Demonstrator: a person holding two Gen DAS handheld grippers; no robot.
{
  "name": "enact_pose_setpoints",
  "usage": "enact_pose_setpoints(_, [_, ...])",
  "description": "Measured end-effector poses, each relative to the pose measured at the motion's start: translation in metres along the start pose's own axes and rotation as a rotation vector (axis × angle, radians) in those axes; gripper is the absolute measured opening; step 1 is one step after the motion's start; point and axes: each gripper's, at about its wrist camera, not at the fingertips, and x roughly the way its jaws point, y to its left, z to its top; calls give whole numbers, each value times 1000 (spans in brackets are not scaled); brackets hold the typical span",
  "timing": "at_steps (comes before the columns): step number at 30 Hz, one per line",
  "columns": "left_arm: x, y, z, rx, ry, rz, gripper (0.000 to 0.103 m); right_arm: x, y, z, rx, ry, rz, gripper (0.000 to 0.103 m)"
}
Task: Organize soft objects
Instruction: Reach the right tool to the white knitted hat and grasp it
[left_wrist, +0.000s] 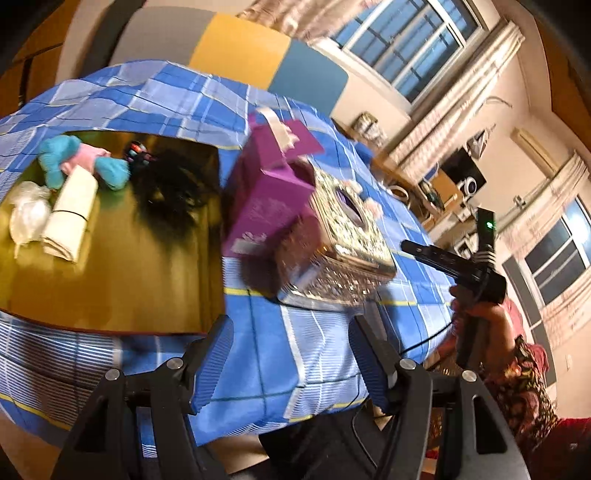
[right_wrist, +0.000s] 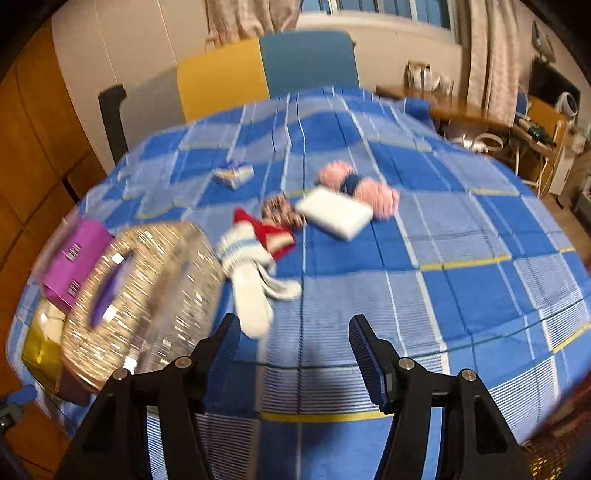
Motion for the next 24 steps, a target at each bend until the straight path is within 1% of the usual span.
enact_pose_setpoints(4, [9, -10, -2, 13, 25, 6, 65, 18, -5, -2, 17, 25, 44, 62])
enact_pose_setpoints(7, [11, -15, 0, 17, 36, 3, 65, 36, -3, 9, 20, 33, 71, 62])
enact_pose_setpoints(9, [12, -19, 2, 27, 35, 12, 65, 50, 4, 21, -14, 35, 86, 63])
enact_pose_setpoints(12, [9, -23, 3, 36, 28, 16, 65, 68, 16, 33, -86, 48, 79, 65])
enact_pose_setpoints(14, [9, -24, 4, 41, 29, 21, 65, 82, 21, 39, -128, 73, 81, 65])
enact_pose_setpoints(16, [8, -24, 5, 41, 29, 15, 66, 95, 24, 43, -167, 106, 101, 64])
enact_pose_setpoints(19, [9, -25, 5, 40, 33, 9, 65, 110, 20, 45, -174, 138, 118, 63])
enact_pose_setpoints(20, [10, -26, 5, 42, 32, 7, 65, 115, 19, 46, -172, 145, 147, 62])
enact_pose_setpoints(22, [10, -29, 6, 50, 34, 14, 65, 122, 20, 46, -181, 158, 182, 57])
enact_pose_setpoints(24, [12, -31, 8, 50, 35, 7, 65, 127, 23, 45, -189, 179, 210, 49])
